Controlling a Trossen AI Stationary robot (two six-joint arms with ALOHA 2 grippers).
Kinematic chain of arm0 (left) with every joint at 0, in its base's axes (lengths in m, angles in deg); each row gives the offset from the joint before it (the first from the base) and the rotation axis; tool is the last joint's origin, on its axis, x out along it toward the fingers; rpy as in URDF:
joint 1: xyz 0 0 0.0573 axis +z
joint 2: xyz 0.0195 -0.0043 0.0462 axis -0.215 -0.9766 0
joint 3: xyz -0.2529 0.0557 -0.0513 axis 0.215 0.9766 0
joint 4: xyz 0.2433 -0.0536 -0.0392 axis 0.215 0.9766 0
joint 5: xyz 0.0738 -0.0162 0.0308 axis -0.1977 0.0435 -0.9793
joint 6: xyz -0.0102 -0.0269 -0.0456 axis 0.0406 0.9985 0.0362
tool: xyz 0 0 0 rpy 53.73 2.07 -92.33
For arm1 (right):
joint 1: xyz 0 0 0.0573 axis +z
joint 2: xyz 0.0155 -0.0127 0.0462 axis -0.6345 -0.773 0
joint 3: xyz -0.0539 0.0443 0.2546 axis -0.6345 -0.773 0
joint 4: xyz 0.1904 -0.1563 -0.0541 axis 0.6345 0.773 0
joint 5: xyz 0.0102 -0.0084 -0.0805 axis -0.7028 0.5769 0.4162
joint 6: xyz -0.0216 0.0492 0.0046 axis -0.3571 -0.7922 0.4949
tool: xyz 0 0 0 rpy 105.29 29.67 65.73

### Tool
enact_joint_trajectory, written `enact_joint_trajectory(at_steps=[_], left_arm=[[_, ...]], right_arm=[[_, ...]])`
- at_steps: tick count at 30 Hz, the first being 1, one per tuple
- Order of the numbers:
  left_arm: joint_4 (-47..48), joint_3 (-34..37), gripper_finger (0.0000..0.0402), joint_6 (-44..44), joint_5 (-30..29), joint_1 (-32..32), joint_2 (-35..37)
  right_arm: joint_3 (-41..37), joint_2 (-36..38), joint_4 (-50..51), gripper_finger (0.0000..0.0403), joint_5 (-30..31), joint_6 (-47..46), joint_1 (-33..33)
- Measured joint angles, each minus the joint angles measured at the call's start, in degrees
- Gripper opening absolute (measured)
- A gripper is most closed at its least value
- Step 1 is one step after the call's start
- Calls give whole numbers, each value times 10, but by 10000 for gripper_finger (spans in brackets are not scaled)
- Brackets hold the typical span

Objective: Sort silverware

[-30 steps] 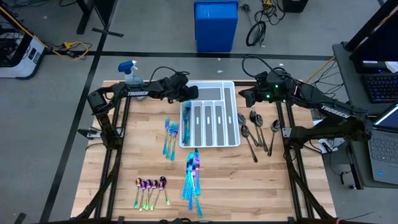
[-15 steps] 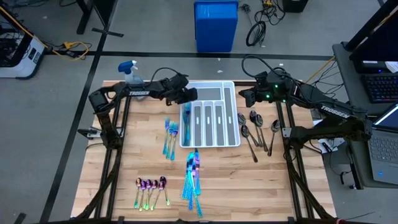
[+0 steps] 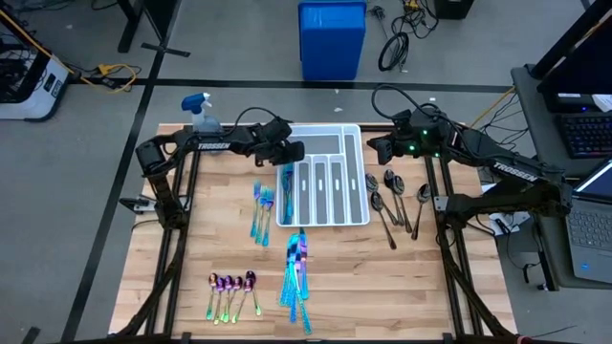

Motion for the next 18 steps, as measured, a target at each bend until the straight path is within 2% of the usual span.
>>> enact_joint_trajectory(at_steps=[11, 18], left_arm=[[26, 0, 1, -27, 1, -17, -9], [63, 0, 1, -27, 9, -20, 40]], right_arm=[[0, 0, 0, 61, -1, 5, 0], [0, 0, 0, 61, -1, 5, 0]])
